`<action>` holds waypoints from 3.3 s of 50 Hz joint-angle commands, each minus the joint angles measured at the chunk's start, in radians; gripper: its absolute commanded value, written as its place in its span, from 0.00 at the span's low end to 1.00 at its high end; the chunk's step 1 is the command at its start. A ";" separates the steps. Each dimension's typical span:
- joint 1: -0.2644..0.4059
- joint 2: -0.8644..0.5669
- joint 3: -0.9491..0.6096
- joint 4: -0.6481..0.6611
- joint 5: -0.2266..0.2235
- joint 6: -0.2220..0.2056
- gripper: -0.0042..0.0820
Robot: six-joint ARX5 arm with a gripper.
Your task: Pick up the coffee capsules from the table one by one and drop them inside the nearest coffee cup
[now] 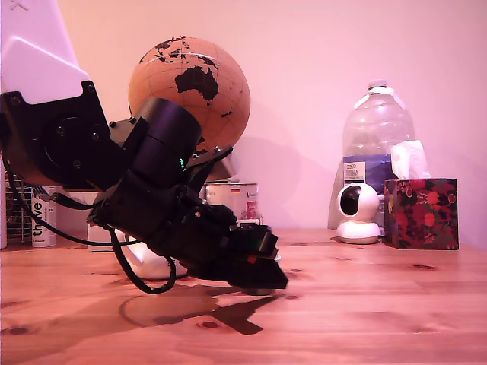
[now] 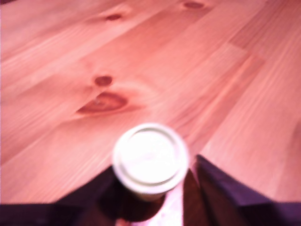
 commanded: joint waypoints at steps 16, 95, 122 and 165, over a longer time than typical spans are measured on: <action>-0.004 0.016 0.002 0.016 0.004 0.004 0.32; 0.089 -0.584 0.002 -0.764 -0.190 -0.012 0.32; 0.242 -0.620 0.026 -0.792 -0.188 -0.022 0.32; 0.289 -0.381 0.378 -0.990 -0.133 0.024 0.32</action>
